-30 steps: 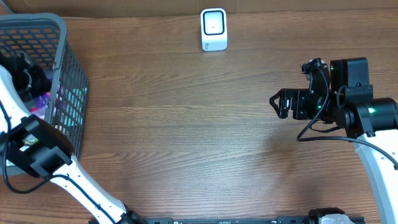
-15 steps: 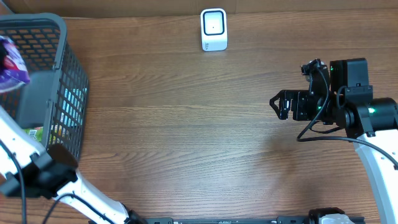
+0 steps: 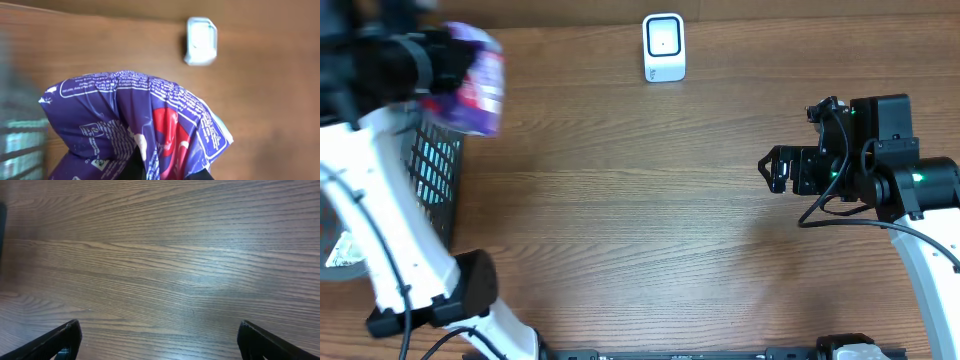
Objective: Scan the item barcode
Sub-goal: 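Lift the purple box out and place it on the table center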
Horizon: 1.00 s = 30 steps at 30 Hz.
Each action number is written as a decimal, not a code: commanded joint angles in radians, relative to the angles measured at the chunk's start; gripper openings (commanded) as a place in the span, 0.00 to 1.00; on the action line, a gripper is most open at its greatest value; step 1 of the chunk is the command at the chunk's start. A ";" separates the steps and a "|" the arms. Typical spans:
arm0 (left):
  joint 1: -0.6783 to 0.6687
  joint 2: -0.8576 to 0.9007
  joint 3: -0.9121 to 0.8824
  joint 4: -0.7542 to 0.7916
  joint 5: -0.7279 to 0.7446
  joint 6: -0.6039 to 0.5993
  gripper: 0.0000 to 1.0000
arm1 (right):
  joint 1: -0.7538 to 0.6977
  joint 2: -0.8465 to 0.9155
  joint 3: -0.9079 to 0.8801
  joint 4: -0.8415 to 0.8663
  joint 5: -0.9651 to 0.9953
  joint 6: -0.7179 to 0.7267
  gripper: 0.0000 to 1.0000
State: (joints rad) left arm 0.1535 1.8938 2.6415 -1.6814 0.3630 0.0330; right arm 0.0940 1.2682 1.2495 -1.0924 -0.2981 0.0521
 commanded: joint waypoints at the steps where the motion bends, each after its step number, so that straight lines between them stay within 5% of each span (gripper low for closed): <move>1: -0.142 0.040 -0.061 -0.008 -0.096 0.037 0.05 | 0.002 -0.003 0.021 0.005 0.016 -0.004 1.00; 15: -0.438 0.238 -0.568 0.224 -0.168 -0.140 0.05 | 0.002 -0.003 0.021 -0.008 0.016 -0.003 1.00; 19: -0.467 0.245 -0.726 0.391 -0.218 -0.215 0.48 | 0.002 -0.003 0.021 -0.018 0.016 -0.003 1.00; 21: -0.468 0.245 -0.743 0.413 -0.217 -0.221 0.96 | 0.002 -0.003 0.021 -0.022 0.016 -0.004 1.00; 30: -0.386 0.142 -0.427 0.240 -0.237 -0.186 1.00 | 0.002 -0.003 0.021 -0.024 0.016 -0.004 1.00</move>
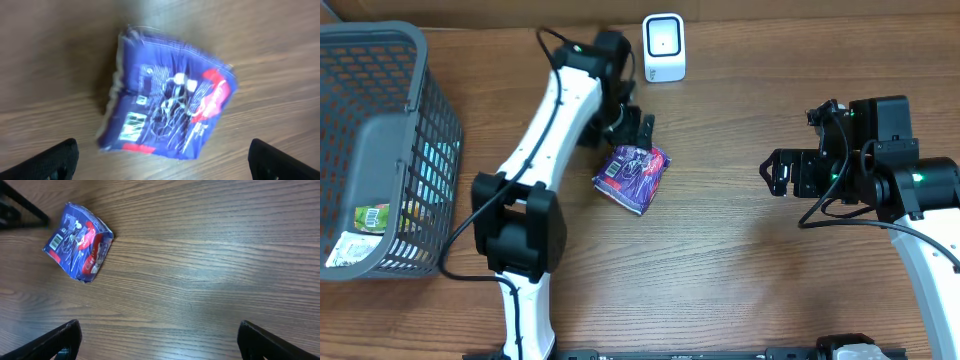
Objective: Scan the item barcode
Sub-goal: 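Lift the purple box out and place it on the table center, then reach the left gripper back into the basket toward the green packet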
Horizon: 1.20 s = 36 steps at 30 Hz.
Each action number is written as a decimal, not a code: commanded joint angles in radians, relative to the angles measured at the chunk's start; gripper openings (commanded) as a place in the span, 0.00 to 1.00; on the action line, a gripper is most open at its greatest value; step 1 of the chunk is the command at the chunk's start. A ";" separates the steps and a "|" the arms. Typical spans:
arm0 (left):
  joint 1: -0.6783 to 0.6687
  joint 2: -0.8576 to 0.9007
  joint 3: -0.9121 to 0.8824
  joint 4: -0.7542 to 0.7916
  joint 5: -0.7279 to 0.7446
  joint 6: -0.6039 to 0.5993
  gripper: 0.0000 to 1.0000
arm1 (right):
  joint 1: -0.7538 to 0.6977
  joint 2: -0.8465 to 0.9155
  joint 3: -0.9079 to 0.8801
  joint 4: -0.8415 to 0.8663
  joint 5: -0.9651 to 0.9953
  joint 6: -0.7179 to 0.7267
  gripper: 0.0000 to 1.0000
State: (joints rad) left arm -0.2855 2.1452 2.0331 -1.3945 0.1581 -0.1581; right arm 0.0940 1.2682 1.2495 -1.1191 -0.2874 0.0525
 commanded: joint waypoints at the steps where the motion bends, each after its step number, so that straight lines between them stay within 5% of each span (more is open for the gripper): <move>1: 0.070 -0.132 0.241 -0.077 -0.049 0.010 1.00 | 0.002 -0.003 0.021 0.003 0.006 -0.004 1.00; 9: 0.287 -0.313 0.502 -0.162 -0.101 0.143 1.00 | 0.002 -0.003 0.021 0.002 0.005 -0.004 1.00; 14: 0.584 -0.336 0.496 -0.295 -0.117 -0.009 0.91 | 0.002 -0.003 0.021 0.001 0.005 -0.004 1.00; 21: 1.001 -0.331 0.157 -0.164 -0.083 -0.187 0.88 | 0.002 -0.003 0.021 -0.008 0.005 -0.004 1.00; 36: 1.075 -0.330 -0.433 0.249 -0.192 -0.296 0.84 | 0.002 -0.003 0.021 -0.010 0.006 -0.004 1.00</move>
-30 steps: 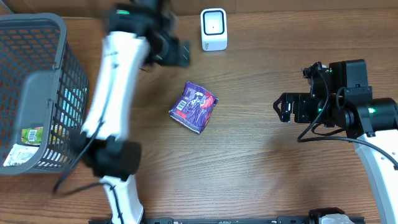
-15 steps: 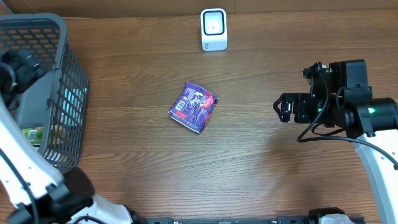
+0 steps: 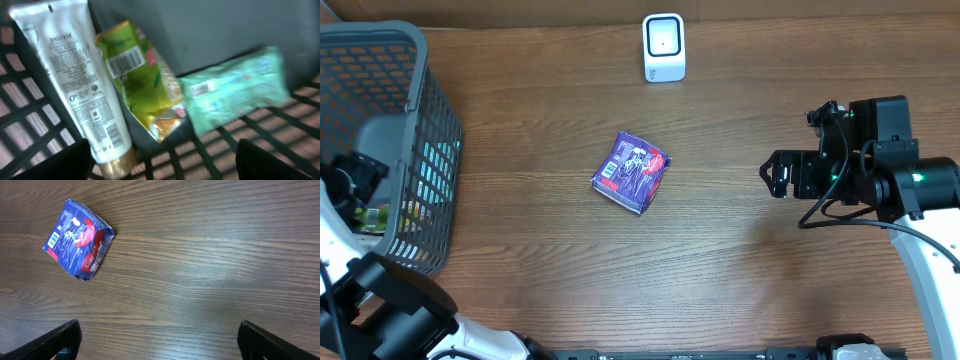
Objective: Scan the item barcode
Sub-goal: 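Reach the left gripper back into the basket toward the green packet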
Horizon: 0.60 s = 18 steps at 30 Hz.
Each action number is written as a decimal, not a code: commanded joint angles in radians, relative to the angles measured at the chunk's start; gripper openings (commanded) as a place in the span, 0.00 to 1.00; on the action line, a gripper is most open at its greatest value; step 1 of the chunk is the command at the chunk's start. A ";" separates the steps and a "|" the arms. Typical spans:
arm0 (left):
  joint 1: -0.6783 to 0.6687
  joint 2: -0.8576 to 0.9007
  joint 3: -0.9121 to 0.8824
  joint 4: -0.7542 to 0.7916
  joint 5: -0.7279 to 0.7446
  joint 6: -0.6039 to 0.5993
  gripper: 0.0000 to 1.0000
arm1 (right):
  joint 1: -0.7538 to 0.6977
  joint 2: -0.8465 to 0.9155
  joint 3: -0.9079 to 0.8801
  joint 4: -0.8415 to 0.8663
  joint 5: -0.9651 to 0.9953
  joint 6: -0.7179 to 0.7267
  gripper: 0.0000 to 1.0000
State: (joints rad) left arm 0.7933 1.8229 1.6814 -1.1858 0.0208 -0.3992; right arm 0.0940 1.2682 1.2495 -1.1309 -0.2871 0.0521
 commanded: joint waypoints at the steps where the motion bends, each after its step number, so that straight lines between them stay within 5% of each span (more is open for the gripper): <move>1: -0.003 -0.008 -0.116 0.075 -0.056 -0.054 0.84 | 0.002 -0.003 0.021 0.002 0.005 -0.003 1.00; 18: -0.005 -0.004 -0.474 0.486 -0.071 -0.054 0.77 | 0.002 0.037 0.021 0.002 0.001 0.000 1.00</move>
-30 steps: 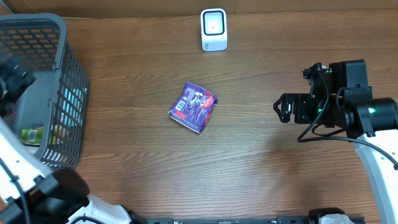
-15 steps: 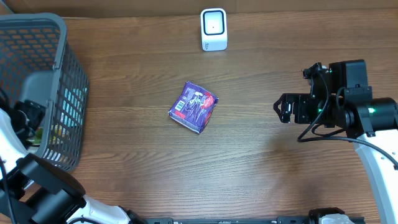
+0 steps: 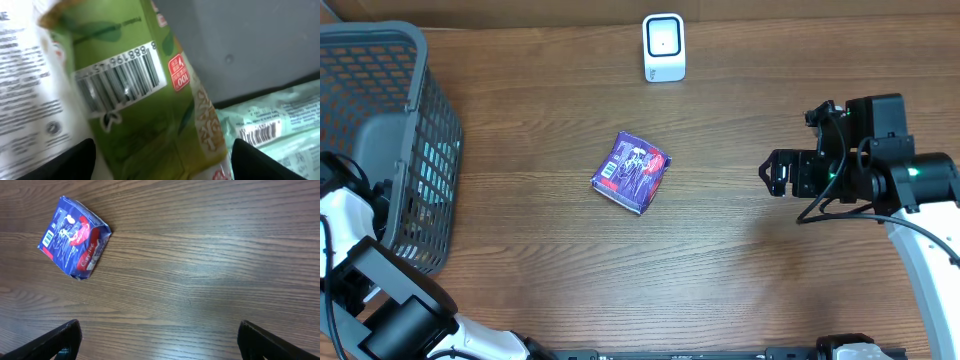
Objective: Scan the item barcode
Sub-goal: 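Reach the left gripper back into the basket toward the green packet, then grasp the green snack packet and set it beside the purple box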
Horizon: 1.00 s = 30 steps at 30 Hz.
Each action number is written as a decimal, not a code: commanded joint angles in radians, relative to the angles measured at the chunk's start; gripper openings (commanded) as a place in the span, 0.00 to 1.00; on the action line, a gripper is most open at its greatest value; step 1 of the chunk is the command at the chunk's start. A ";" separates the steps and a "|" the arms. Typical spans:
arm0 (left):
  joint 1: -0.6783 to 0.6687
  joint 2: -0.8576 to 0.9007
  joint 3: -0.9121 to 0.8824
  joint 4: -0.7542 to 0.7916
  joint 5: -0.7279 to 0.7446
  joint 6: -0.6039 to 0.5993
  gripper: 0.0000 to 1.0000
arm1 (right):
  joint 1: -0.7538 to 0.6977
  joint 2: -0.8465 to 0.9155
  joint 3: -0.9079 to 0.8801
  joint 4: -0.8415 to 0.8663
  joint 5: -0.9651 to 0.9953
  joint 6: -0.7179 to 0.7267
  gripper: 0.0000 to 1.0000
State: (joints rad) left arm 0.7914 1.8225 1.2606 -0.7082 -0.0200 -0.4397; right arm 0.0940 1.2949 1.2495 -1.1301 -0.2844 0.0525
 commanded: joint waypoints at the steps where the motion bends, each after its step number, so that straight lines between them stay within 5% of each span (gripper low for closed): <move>1: -0.003 -0.003 -0.063 0.014 -0.038 -0.013 0.76 | 0.002 0.014 0.021 0.002 -0.005 0.000 1.00; 3: -0.003 -0.003 -0.083 0.032 -0.044 -0.009 0.62 | 0.002 0.023 0.021 0.002 -0.008 0.000 1.00; 4: -0.003 -0.003 -0.089 0.040 -0.044 -0.010 0.42 | 0.002 0.029 0.021 0.001 -0.009 0.000 1.00; 6: -0.003 -0.003 -0.089 0.040 -0.043 -0.010 0.20 | 0.002 0.035 0.021 -0.002 -0.008 0.000 1.00; 9: -0.003 -0.003 -0.076 0.021 -0.039 -0.010 0.04 | 0.002 0.038 0.021 -0.002 -0.008 0.000 1.00; 17: -0.007 -0.005 0.172 -0.180 0.007 -0.006 0.04 | 0.002 0.038 0.021 -0.001 -0.008 0.000 1.00; 22: -0.015 -0.005 0.527 -0.388 0.171 0.106 0.04 | 0.002 0.038 0.021 -0.001 -0.008 0.000 1.00; 30: -0.163 -0.005 1.135 -0.642 0.192 0.216 0.04 | 0.002 0.038 0.021 -0.001 -0.008 0.000 1.00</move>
State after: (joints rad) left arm 0.7074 1.8488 2.2284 -1.3048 0.1135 -0.3046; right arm 0.0940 1.3346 1.2495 -1.1366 -0.2852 0.0525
